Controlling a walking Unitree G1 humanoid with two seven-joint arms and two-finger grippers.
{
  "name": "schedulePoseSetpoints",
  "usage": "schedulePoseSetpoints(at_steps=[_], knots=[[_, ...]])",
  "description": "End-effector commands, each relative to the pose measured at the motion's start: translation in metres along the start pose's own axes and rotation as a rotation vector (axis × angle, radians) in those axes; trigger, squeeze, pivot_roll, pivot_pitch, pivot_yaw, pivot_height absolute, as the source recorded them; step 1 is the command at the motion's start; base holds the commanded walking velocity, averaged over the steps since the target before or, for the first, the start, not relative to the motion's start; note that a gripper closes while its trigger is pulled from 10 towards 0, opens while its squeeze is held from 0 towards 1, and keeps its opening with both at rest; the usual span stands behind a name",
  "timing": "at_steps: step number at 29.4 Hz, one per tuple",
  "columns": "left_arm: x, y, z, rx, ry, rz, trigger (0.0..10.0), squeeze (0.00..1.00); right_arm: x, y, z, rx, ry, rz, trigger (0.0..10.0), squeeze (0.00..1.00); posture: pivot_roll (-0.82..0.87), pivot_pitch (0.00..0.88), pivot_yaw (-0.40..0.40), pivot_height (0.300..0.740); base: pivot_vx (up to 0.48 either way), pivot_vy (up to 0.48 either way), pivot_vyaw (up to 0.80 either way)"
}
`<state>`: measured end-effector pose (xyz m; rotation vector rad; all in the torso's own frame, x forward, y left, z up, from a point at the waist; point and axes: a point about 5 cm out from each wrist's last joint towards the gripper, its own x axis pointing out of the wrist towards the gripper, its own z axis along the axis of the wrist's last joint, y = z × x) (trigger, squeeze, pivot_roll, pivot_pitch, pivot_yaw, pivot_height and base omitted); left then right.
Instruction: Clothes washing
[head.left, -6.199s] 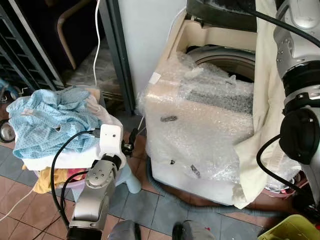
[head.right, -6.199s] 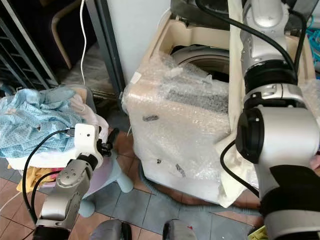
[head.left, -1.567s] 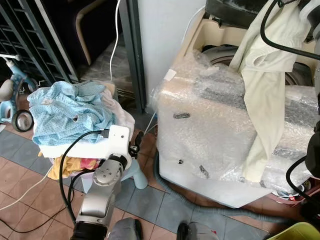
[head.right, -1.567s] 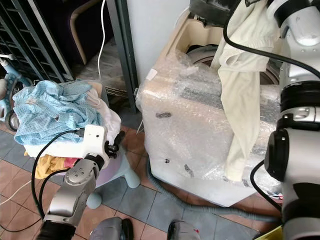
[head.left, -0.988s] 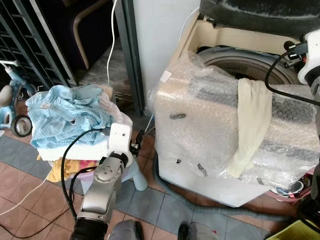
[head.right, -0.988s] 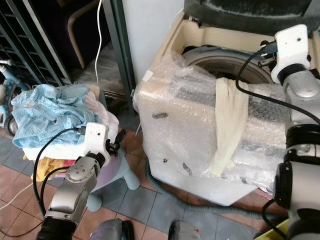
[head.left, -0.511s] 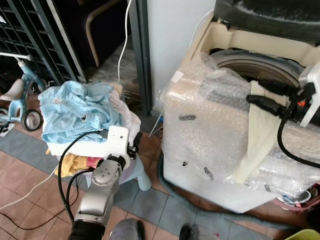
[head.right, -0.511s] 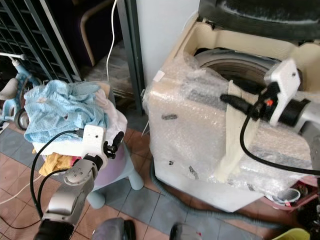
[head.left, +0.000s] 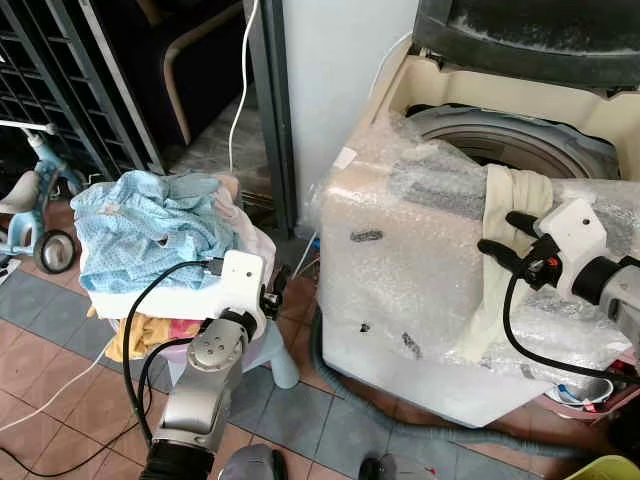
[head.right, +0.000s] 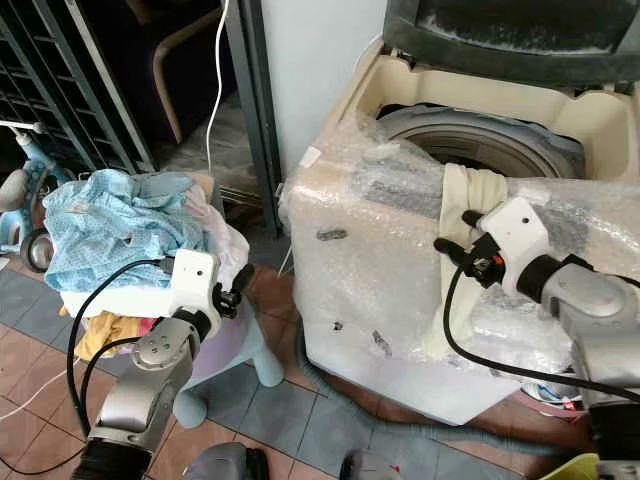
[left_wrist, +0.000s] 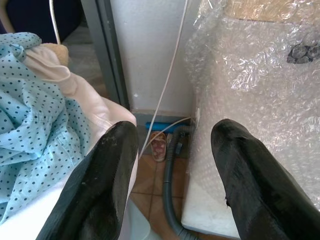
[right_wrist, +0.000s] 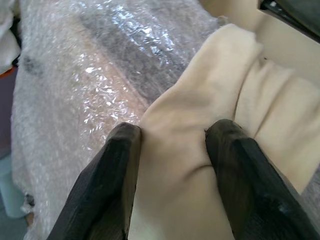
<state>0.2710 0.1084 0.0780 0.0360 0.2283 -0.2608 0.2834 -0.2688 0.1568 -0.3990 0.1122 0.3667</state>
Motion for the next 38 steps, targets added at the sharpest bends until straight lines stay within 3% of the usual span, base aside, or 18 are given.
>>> schedulePoseSetpoints(at_steps=[1,7,11,21,32,37,38], knots=[[-0.001,0.003,-0.001,0.006,0.011,0.008,10.0,0.0,-0.005,-0.004,-0.017,0.039,0.052,-0.112,0.0,0.0,-0.09,0.045,0.046,0.74,0.0,0.0,0.0],[-0.001,0.003,-0.001,0.013,0.012,0.003,10.0,0.0,-0.005,-0.01,-0.015,0.071,0.001,-0.244,0.0,0.0,-0.09,0.044,0.052,0.74,0.0,0.0,0.0],[-0.001,0.003,-0.001,0.013,0.014,0.001,10.0,0.0,-0.005,-0.027,-0.004,0.056,-0.035,-0.339,0.0,0.0,-0.09,0.042,0.043,0.74,0.0,0.0,0.0],[-0.001,0.002,-0.001,0.006,0.013,0.01,10.0,0.0,0.001,-0.032,0.001,0.046,-0.05,-0.374,0.0,0.0,-0.08,0.044,0.04,0.74,0.0,0.0,0.0],[-0.001,0.0,0.0,0.004,0.013,0.006,10.0,0.0,0.021,-0.044,0.01,0.059,-0.043,-0.379,0.0,0.0,-0.08,0.051,0.037,0.74,0.0,0.0,0.0],[-0.004,0.001,-0.001,-0.002,0.013,0.016,10.0,0.0,0.04,-0.059,0.032,0.068,-0.092,-0.405,0.0,0.0,-0.06,0.06,0.029,0.74,0.0,0.0,0.0],[-0.005,0.001,-0.001,-0.002,0.014,0.021,10.0,0.0,0.051,-0.064,0.046,0.052,-0.121,-0.408,0.0,0.0,-0.05,0.064,0.025,0.74,0.0,0.0,0.0]])
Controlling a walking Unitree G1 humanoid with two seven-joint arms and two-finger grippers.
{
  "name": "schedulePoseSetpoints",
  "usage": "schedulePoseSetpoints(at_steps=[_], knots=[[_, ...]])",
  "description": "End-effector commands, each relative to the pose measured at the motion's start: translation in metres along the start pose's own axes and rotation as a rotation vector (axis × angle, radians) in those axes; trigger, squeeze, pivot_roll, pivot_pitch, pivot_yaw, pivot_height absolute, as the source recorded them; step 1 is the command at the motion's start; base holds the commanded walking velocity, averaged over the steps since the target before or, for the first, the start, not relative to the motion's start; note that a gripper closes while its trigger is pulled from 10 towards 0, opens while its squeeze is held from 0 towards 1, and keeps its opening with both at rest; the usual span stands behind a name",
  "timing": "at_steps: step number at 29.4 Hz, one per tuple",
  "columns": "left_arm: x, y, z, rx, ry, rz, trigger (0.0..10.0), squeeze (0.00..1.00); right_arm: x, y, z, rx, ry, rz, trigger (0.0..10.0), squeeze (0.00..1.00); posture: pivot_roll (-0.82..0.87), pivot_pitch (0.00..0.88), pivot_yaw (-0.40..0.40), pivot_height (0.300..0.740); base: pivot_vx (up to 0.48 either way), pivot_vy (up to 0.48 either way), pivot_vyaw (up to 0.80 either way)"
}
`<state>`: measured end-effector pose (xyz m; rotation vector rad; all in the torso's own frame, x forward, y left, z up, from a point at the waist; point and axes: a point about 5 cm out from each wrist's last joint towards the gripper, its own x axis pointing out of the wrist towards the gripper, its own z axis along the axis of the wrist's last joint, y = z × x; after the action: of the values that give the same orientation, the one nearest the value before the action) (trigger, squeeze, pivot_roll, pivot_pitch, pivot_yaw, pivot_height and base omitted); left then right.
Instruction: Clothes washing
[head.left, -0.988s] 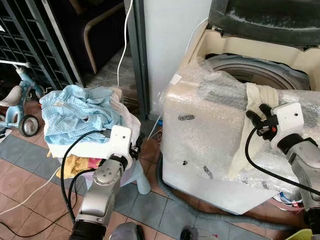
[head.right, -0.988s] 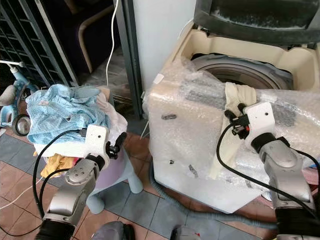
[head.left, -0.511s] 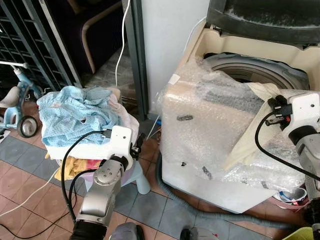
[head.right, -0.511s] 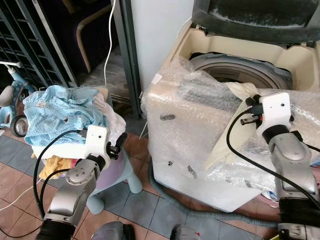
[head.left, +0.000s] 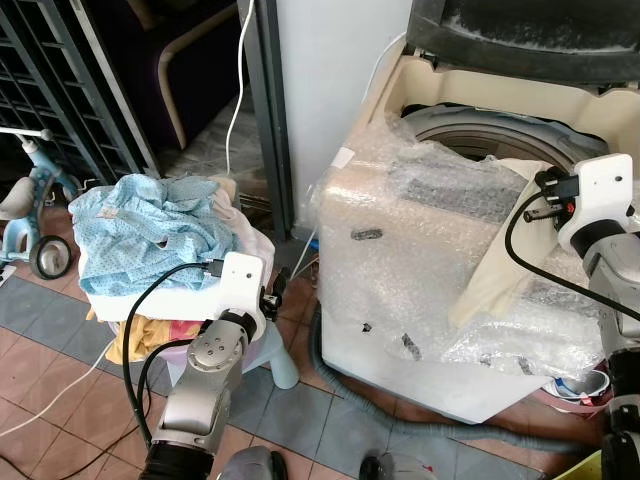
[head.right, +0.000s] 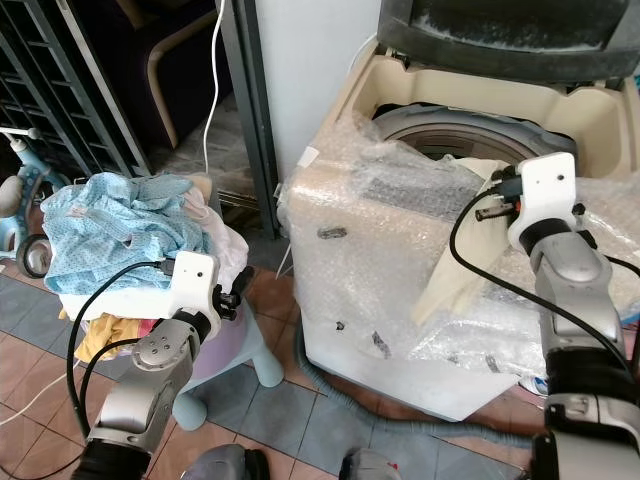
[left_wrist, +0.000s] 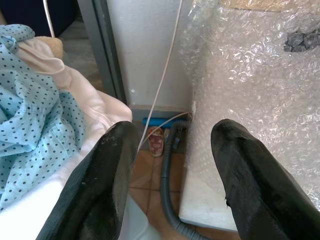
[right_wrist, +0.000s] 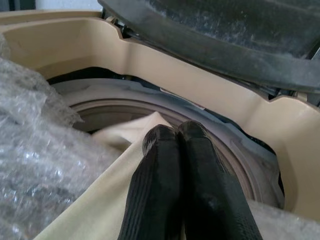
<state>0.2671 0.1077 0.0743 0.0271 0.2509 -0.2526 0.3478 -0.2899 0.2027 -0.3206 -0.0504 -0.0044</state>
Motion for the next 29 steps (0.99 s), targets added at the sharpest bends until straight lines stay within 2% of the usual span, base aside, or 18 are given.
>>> schedulePoseSetpoints(at_steps=[1,2,4,7,9,10,11,12,13,15,16,17,22,24,26,29], knots=[[-0.003,0.003,0.003,0.01,-0.007,0.016,10.0,0.0,0.012,-0.002,0.014,-0.023,-0.036,-0.015,0.0,0.0,-0.05,0.064,0.024,0.74,0.0,0.0,0.0],[-0.003,0.003,0.003,0.01,-0.007,0.016,10.0,0.0,0.012,-0.002,0.014,-0.023,-0.036,-0.015,0.0,0.0,-0.05,0.064,0.024,0.74,0.0,0.0,0.0],[-0.005,0.005,0.002,0.007,-0.005,0.024,10.0,0.0,0.028,-0.003,0.038,-0.025,-0.1,-0.037,0.0,0.0,-0.03,0.069,0.015,0.74,0.0,0.0,0.0],[-0.007,0.006,0.002,0.0,-0.004,0.037,10.0,0.0,0.048,-0.004,0.101,-0.07,-0.299,-0.088,0.0,0.0,-0.02,0.073,0.009,0.74,0.0,0.0,0.0],[-0.007,0.006,0.003,-0.004,-0.005,0.04,10.0,0.0,0.053,-0.006,0.128,-0.107,-0.37,-0.137,0.0,0.0,-0.02,0.076,0.008,0.74,0.0,0.0,0.0],[-0.007,0.005,0.003,-0.007,-0.008,0.039,10.0,0.0,0.056,-0.008,0.15,-0.152,-0.408,-0.215,1.8,0.0,-0.02,0.077,0.004,0.74,0.0,0.0,0.0],[-0.007,0.005,0.004,-0.008,-0.009,0.038,10.0,0.0,0.058,-0.006,0.157,-0.181,-0.418,-0.23,10.0,0.0,-0.02,0.076,0.002,0.74,0.0,0.0,0.0],[-0.007,0.005,0.004,-0.009,-0.009,0.037,10.0,0.0,0.059,-0.004,0.16,-0.198,-0.42,-0.233,10.0,0.0,-0.02,0.075,0.0,0.74,0.0,0.0,0.0],[-0.007,0.004,0.004,-0.01,-0.01,0.037,10.0,0.0,0.06,-0.001,0.162,-0.227,-0.418,-0.229,10.0,1.0,-0.02,0.075,-0.002,0.74,0.0,0.0,0.0],[-0.007,0.004,0.004,-0.012,-0.012,0.039,10.0,0.0,0.063,0.009,0.158,-0.266,-0.403,-0.18,10.0,1.0,-0.01,0.076,-0.007,0.74,0.0,0.0,0.0],[-0.007,0.004,0.004,-0.014,-0.013,0.045,10.0,0.0,0.067,0.019,0.148,-0.304,-0.352,-0.121,10.0,1.0,-0.01,0.077,-0.007,0.74,0.0,0.0,0.0],[-0.007,0.004,0.004,-0.015,-0.013,0.048,10.0,0.0,0.068,0.023,0.14,-0.309,-0.319,-0.092,10.0,1.0,-0.01,0.078,-0.007,0.74,0.0,0.0,0.0],[-0.007,0.005,0.005,-0.016,-0.014,0.052,10.0,0.0,0.068,0.026,0.12,-0.307,-0.273,-0.048,10.0,1.0,-0.01,0.076,-0.003,0.74,0.0,0.0,0.0],[-0.005,0.005,0.006,-0.006,-0.014,0.043,10.0,0.0,0.066,0.021,0.095,-0.317,-0.177,-0.023,10.0,1.0,-0.03,0.068,0.014,0.74,0.0,0.0,0.0],[-0.004,0.005,0.006,0.001,-0.013,0.034,10.0,0.0,0.063,0.015,0.083,-0.259,-0.127,-0.021,10.0,1.0,-0.04,0.066,0.018,0.74,0.0,0.0,0.0],[-0.003,0.005,0.006,0.0,-0.012,0.046,10.0,0.0,0.057,0.007,0.077,-0.134,-0.169,-0.002,10.0,1.0,-0.05,0.06,0.024,0.74,0.0,0.0,0.0]])
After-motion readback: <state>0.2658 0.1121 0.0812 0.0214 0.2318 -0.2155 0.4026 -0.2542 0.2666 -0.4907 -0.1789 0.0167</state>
